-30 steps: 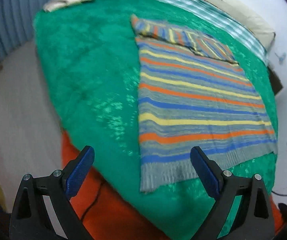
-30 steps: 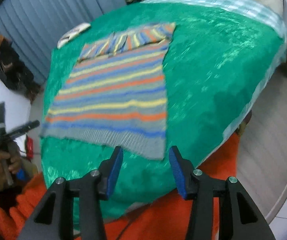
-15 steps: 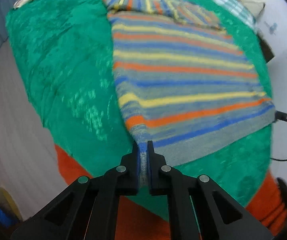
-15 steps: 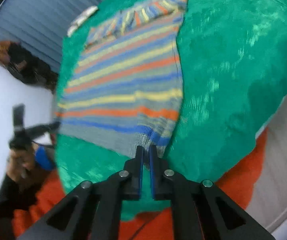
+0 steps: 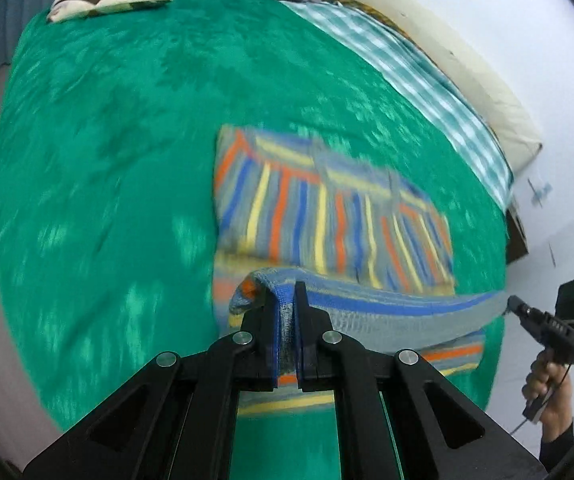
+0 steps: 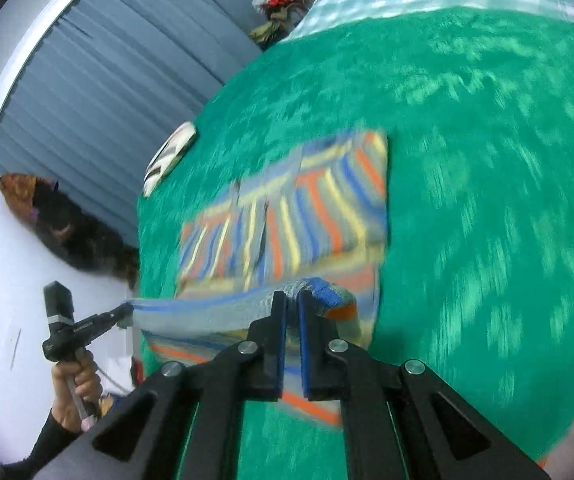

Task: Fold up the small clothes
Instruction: 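Lift the hem with both tools and fold it over toward the collar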

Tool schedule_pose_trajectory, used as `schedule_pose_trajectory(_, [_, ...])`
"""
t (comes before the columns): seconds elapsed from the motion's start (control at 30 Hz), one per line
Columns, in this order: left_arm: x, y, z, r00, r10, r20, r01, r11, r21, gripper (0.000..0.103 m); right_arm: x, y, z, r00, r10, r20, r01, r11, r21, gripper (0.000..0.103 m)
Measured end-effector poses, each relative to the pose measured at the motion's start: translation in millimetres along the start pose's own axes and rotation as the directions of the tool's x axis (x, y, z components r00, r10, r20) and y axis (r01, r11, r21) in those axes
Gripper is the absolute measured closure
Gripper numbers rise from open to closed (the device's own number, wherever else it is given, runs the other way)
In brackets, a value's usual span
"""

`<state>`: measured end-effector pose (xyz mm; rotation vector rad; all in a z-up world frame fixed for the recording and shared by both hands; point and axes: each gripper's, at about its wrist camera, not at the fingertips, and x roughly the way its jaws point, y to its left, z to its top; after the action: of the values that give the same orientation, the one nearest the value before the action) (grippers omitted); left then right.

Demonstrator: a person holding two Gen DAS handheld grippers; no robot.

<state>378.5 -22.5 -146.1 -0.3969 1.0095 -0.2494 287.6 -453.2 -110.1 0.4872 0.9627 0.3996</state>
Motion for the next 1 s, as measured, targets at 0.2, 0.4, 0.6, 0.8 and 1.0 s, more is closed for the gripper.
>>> schedule_pose_trajectory(0.2, [66.6, 8.1, 66.3, 0.999, 0.033, -0.039, -0.034, 0.999, -0.014, 0.099, 63.4, -25.4, 76.2, 1.000, -0.010, -0.016, 0.011, 0.999, 0.037, 0.097])
schedule_pose_trajectory(0.4, [117.5, 18.1, 103.1, 0.994, 0.073, -0.078, -0.074, 0.997, -0.016, 0.099, 122.5, -61.5, 127.2, 0.999, -0.017, -0.044, 0.021, 0.995, 0.098, 0.098])
schedule_pose_trajectory(0.6, [156.3, 26.9, 140.5, 0.992, 0.105, -0.070, -0.108, 0.993, -0.038, 0.092, 152.6, -94.1, 162.4, 1.000, -0.027, 0.002, 0.026, 0.987, 0.160, 0.101])
schedule_pose_trajectory(0.8, [134.9, 42.6, 158.5, 0.985, 0.168, 0.024, -0.164, 0.979, -0.123, 0.032, 136.1, -102.6, 180.3, 0.993, -0.063, 0.095, 0.043, 0.979, 0.198, 0.085])
schedule_pose_trajectory(1.0, [92.6, 38.1, 109.0, 0.995, 0.095, 0.038, -0.091, 0.992, -0.082, 0.031, 128.1, -68.6, 158.5, 0.993, -0.079, -0.089, 0.083, 0.996, 0.044, 0.059])
